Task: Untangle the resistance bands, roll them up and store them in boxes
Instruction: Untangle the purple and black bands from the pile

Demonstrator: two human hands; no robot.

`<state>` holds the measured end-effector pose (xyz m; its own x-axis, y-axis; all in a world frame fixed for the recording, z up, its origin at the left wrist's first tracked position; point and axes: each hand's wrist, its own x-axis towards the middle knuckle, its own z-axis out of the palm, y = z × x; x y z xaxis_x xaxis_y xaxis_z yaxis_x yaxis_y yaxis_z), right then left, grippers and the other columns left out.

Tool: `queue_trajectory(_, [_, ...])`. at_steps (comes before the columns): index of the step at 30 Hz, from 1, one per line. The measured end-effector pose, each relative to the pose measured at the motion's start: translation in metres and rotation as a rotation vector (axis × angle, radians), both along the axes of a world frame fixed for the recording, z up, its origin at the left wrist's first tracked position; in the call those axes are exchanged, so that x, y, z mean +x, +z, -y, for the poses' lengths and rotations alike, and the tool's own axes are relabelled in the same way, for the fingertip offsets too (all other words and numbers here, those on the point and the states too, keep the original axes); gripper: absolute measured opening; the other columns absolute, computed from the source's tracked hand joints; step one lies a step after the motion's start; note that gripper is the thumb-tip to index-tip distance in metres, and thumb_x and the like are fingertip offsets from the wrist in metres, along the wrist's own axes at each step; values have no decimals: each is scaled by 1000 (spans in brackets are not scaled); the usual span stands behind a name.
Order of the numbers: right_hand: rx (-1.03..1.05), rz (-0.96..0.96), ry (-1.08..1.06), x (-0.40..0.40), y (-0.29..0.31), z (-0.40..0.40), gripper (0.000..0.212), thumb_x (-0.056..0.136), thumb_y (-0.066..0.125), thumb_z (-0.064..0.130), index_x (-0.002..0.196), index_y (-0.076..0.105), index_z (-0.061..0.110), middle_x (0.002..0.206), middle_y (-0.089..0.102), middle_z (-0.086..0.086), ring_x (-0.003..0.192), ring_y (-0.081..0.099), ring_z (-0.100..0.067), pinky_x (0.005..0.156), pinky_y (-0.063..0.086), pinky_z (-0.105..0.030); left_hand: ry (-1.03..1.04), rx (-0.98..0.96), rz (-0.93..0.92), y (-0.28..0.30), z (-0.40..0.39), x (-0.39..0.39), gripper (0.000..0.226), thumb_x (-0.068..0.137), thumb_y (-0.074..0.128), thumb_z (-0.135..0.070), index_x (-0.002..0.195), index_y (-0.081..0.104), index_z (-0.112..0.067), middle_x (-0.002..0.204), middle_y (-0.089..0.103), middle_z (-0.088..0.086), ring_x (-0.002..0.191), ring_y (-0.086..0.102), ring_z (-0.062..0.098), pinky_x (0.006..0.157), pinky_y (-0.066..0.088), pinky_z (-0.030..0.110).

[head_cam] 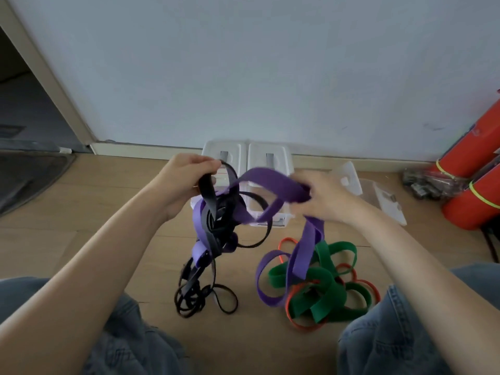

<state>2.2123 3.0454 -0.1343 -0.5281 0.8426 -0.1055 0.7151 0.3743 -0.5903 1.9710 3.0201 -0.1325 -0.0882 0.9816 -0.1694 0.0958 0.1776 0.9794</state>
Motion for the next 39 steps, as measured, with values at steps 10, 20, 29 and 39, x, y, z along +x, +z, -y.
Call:
queue_trajectory(10, [-463,-363,140,-26,-18,11,21,88,63,15,109,61,17,98,67,14,86,62,1,74,50,-15,-316,221,99,26,18,30,10,87,56,-7,94,62,-10,69,64,-9,59,56,1,63,46,12])
queue_trajectory(20, [-498,-1095,-95,-21,16,7,9,91,49,3,89,58,3,80,62,-10,71,68,-25,73,56,-29,-543,-102,151,-12,19,21,38,75,60,-51,100,71,-24,85,62,-1,73,60,13,75,54,27])
queue_trajectory(29, [-521,-1252,81,-15,33,14,13,79,51,-5,88,58,-1,85,64,-8,84,68,-30,80,55,-33,-576,7,-238,-39,14,45,16,91,55,-33,101,63,-42,118,58,-22,107,55,-2,97,42,18])
queue_trajectory(39, [-148,-128,-35,15,28,0,45,86,40,-14,80,73,17,102,71,4,105,61,-10,98,45,-26,-341,51,10,-21,12,19,53,75,62,-41,96,59,8,81,61,10,74,57,15,78,47,24])
